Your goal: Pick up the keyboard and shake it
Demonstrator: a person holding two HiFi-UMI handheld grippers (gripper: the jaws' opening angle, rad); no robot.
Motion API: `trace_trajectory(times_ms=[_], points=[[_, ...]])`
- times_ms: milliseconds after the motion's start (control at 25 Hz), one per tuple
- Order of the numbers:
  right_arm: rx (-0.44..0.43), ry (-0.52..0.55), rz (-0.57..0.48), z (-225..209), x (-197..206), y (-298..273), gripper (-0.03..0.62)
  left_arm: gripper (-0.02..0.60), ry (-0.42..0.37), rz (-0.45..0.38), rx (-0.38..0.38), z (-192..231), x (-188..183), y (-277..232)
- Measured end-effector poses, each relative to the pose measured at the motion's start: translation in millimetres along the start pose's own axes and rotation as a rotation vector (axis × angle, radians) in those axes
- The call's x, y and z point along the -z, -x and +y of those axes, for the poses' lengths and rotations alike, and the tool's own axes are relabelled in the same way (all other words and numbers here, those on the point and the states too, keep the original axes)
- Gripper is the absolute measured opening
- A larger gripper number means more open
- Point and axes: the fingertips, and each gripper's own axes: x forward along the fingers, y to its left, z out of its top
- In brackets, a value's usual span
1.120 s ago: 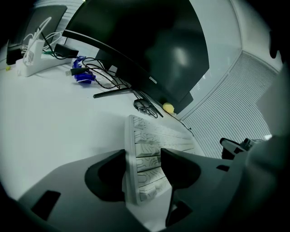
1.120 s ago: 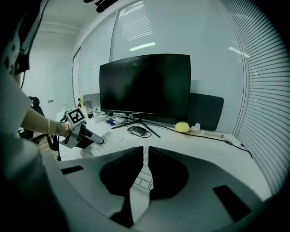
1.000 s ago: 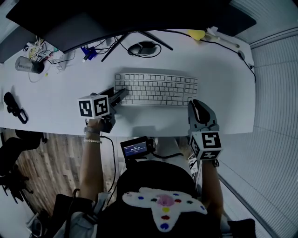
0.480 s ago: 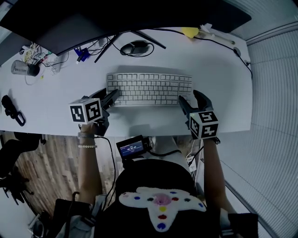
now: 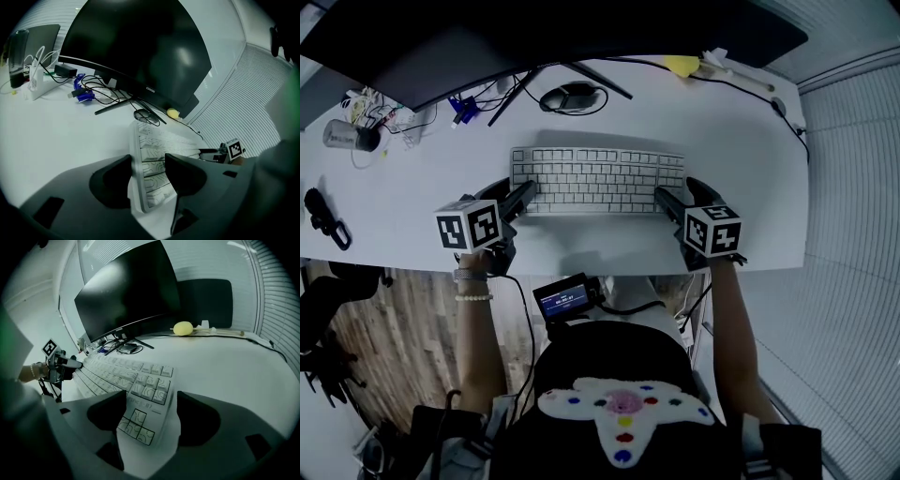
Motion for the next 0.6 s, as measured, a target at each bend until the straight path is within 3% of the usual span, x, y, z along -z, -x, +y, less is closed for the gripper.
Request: trace_trajectory(times_ms=[200,600], points=[[-0.085,-0.106,0.027,-0.1,2.8,-3.9,0.327,0.239,-0.008,-0.001,-0.014,-1.0,-1.6,1.2],[-0.171,-0.151,0.038,2.5,1.2,-6.3,0.325,0.239,-0.016,-0.004,-0.032,-1.0,-1.2,0.9]])
